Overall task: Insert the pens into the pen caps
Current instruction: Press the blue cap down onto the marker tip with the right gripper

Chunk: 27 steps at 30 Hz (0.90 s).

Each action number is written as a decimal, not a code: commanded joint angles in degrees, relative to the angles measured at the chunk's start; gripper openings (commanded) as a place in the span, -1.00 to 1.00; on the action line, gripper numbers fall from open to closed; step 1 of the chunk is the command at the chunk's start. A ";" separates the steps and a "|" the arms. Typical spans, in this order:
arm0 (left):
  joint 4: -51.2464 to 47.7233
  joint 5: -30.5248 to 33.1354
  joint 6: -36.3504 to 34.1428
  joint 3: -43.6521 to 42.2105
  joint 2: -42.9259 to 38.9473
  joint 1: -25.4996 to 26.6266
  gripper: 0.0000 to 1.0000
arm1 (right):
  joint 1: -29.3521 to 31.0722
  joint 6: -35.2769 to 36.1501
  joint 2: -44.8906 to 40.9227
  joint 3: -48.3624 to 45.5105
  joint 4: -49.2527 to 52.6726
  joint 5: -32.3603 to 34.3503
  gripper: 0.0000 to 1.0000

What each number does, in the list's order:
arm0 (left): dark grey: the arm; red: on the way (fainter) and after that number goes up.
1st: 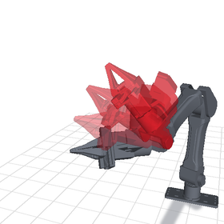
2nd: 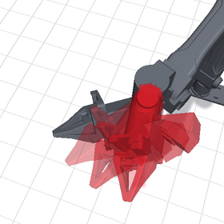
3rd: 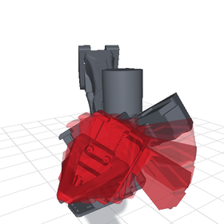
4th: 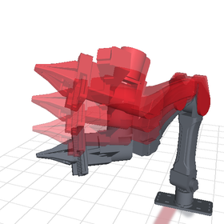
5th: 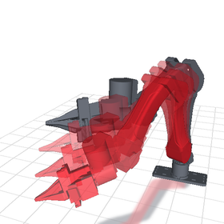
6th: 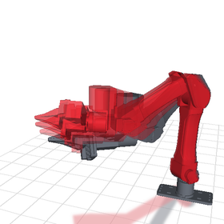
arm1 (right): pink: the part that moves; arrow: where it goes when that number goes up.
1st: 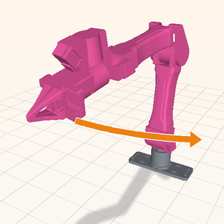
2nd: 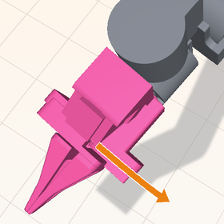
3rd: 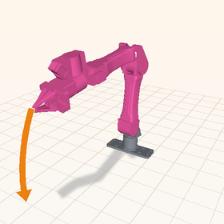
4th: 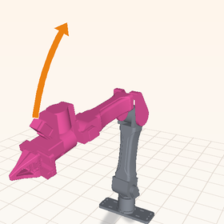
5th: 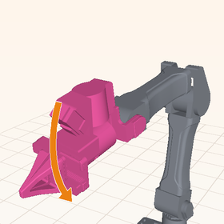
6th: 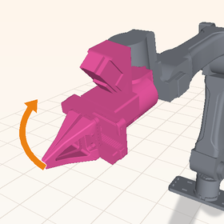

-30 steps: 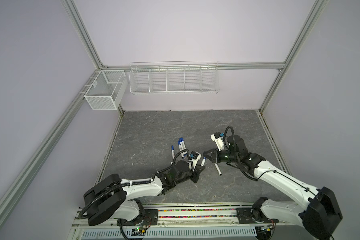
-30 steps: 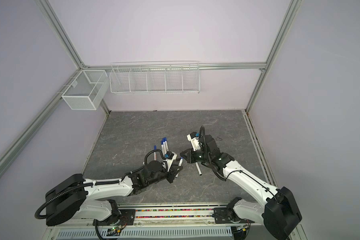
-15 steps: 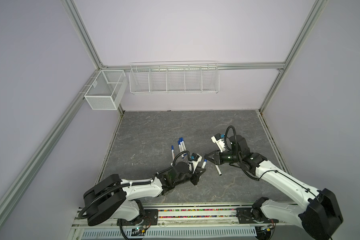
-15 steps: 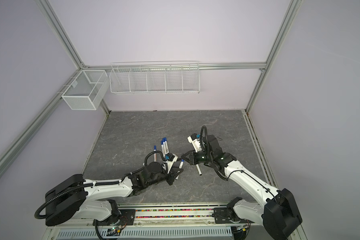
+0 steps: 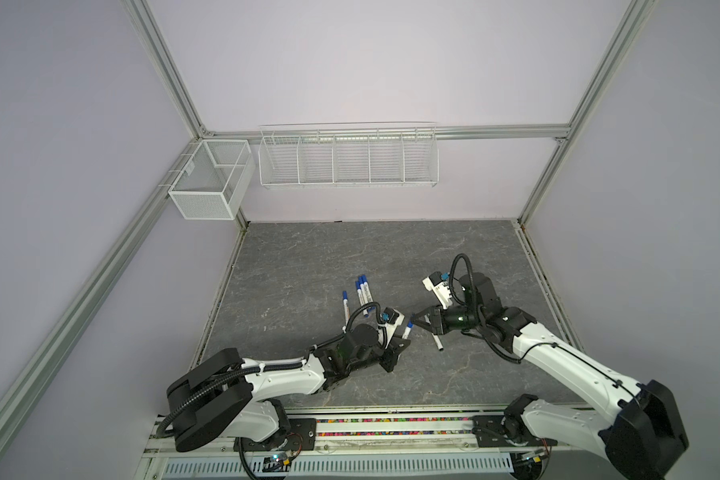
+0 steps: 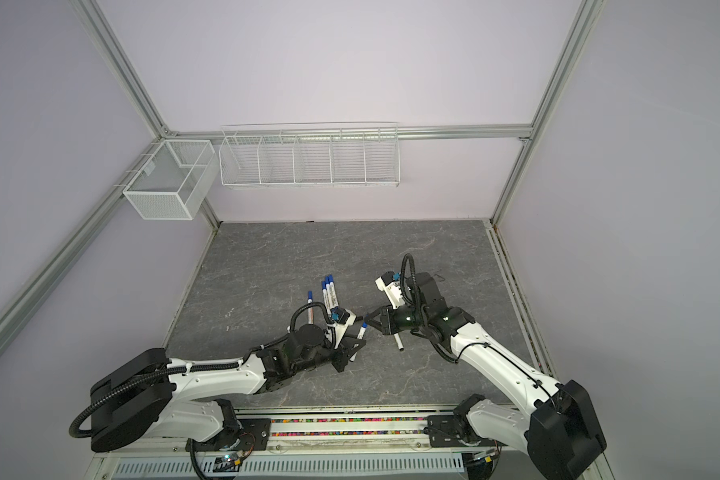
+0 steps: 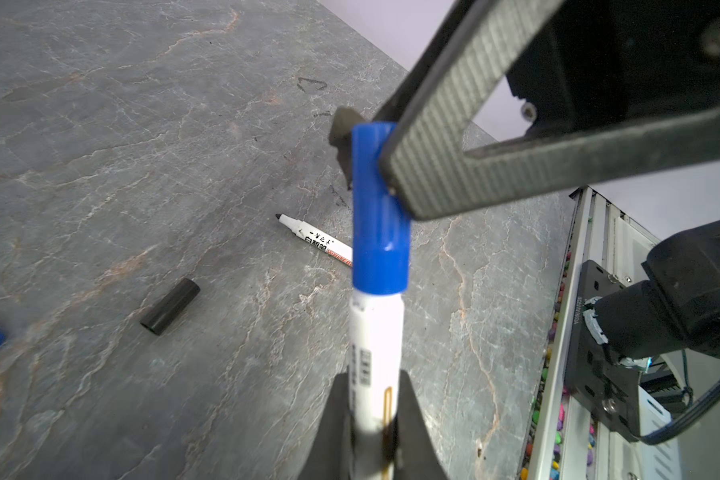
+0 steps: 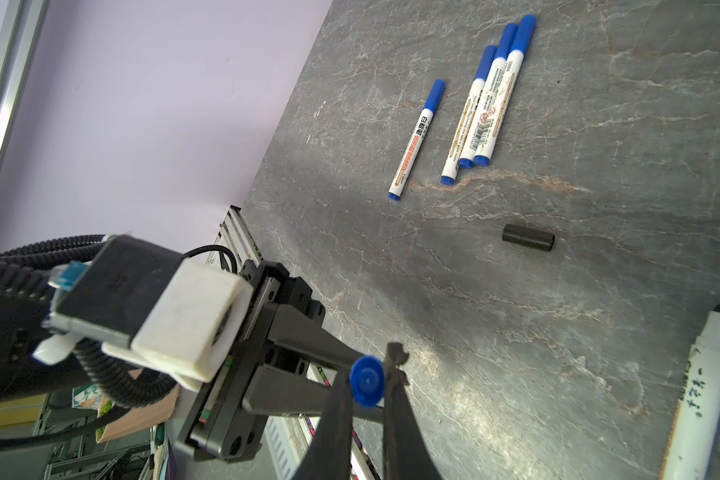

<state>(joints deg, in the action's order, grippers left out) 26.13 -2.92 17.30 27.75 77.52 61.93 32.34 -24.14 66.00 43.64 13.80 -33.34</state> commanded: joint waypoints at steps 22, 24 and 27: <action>5.25 10.22 -0.52 0.10 -5.03 -1.99 -1.00 | 12.81 6.71 10.45 0.61 13.45 -6.21 -0.87; 6.20 10.47 -1.03 -0.23 -6.92 -2.40 -1.00 | 12.82 6.39 11.39 -0.16 12.28 -6.12 -0.87; 5.40 9.35 -2.27 0.33 -9.24 -2.69 -1.00 | 12.61 6.18 12.70 -0.20 10.90 -5.98 -0.87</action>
<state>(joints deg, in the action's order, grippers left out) 15.81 -0.67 14.52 23.94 72.64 61.65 41.71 -17.98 76.05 46.98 14.74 -29.89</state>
